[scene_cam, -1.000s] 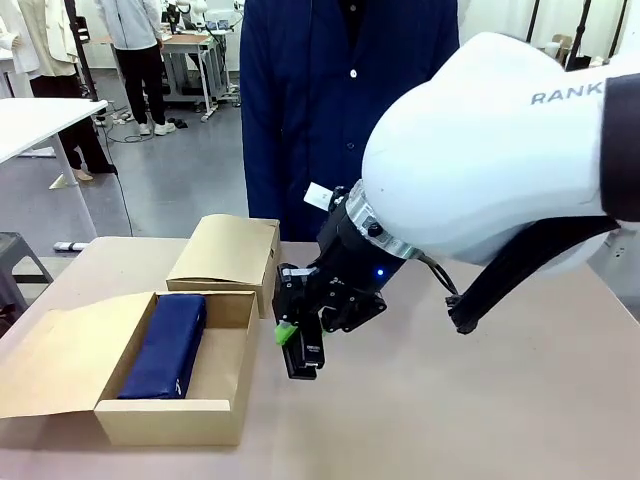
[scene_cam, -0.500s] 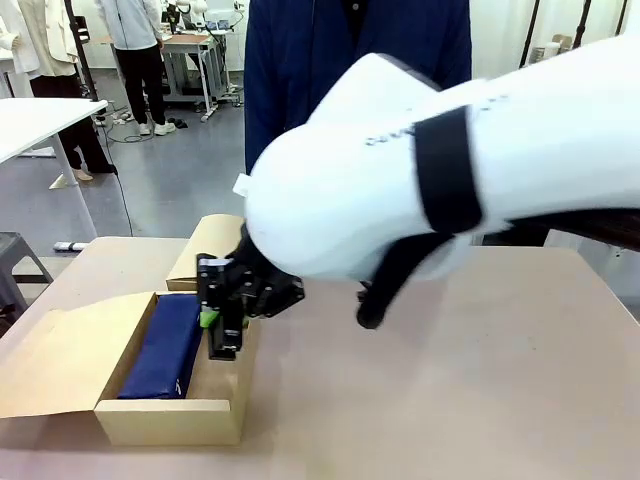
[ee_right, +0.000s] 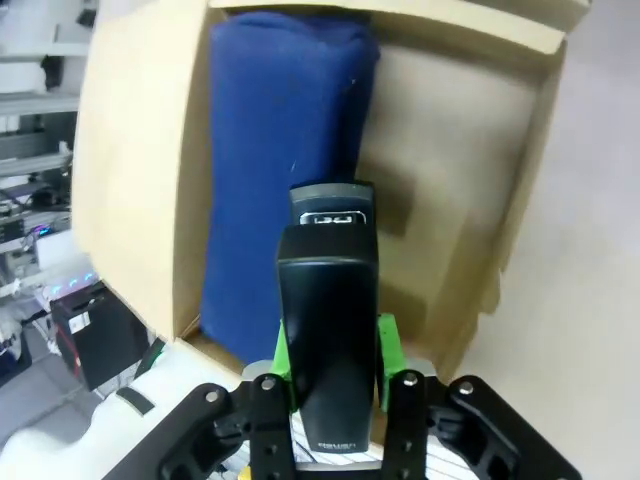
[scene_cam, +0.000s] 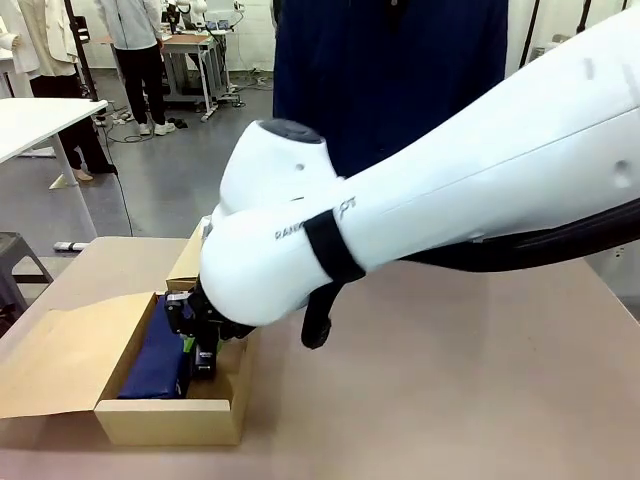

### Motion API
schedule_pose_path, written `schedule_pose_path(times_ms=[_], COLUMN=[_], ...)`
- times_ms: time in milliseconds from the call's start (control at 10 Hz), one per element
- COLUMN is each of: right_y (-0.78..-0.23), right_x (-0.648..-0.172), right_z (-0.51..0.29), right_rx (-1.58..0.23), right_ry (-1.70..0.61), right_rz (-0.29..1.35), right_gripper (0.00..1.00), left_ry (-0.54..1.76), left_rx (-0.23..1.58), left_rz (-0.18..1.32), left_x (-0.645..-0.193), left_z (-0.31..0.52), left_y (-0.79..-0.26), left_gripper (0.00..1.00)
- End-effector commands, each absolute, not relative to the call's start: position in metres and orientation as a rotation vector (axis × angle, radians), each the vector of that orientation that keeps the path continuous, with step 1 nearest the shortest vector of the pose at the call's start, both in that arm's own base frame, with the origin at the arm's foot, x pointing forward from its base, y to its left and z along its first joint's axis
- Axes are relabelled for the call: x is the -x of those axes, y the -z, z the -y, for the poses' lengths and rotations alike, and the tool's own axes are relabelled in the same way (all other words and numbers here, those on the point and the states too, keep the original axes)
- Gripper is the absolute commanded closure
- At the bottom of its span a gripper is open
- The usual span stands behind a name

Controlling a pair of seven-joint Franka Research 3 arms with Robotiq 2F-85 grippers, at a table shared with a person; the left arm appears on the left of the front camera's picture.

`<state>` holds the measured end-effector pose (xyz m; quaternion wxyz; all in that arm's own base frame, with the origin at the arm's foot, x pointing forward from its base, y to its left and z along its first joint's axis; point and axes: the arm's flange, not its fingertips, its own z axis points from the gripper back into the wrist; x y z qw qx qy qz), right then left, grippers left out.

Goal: Place items inside the box.
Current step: Pick up a Pencil pouch or Stapler and place it inside the Mailer Box closest to the robot.

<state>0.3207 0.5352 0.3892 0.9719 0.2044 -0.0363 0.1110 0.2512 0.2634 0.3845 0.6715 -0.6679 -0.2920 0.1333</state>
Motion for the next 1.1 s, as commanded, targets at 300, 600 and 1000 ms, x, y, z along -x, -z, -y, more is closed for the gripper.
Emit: schedule_pose_path(times_ms=[300,600,1000], right_y=[-0.395,-0.393,-0.394], right_x=[-0.328,-0.328,-0.329], right_z=[-0.568,-0.565,-0.558], right_rx=[-0.328,-0.305,-0.314], right_ry=[-0.149,-0.150,-0.140], right_rz=[0.102,0.097,0.111], right_gripper=[0.63,0.07,0.00], left_ry=[-0.272,-0.272,-0.272], left_rx=[1.506,1.506,1.506], left_rz=[0.668,0.668,0.668], left_x=[-0.249,-0.249,-0.249], left_z=[-0.262,-0.262,-0.262], left_y=[-0.385,-0.385,-0.385], left_gripper=[0.00,0.00,0.00])
